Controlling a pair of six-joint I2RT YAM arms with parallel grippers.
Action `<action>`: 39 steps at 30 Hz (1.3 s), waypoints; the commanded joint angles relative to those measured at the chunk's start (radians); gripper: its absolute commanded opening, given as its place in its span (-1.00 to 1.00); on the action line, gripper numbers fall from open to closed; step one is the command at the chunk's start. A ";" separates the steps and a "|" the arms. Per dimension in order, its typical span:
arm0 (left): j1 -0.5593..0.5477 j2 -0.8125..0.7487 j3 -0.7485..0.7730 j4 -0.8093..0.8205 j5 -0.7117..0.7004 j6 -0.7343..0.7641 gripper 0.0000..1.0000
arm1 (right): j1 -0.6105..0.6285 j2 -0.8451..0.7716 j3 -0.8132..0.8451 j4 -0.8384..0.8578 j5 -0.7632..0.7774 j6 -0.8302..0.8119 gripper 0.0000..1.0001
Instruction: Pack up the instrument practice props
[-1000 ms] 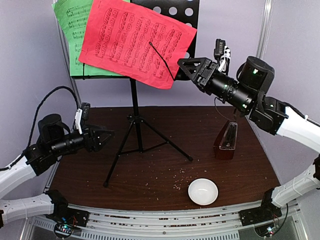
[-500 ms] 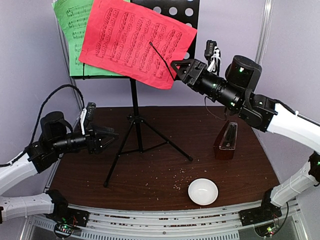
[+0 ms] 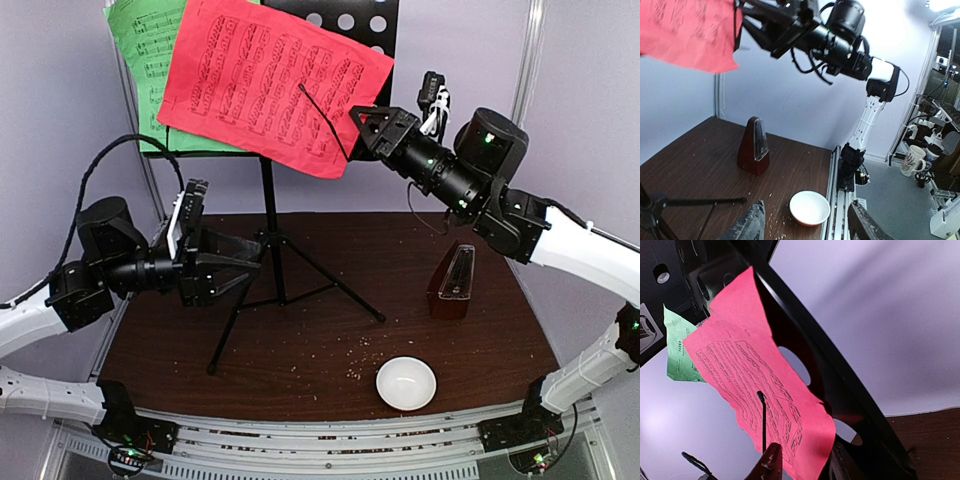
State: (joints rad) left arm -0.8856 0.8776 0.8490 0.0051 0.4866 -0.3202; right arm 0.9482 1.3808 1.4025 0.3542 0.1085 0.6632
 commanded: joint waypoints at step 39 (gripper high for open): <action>-0.036 0.575 0.694 0.198 -0.369 -0.356 -0.07 | -0.006 -0.015 -0.074 0.181 -0.031 -0.018 -1.00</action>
State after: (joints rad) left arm -0.9287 1.4647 1.5520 0.1879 0.1925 -0.6743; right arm 0.9466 1.3872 1.3388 0.5045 0.0925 0.6571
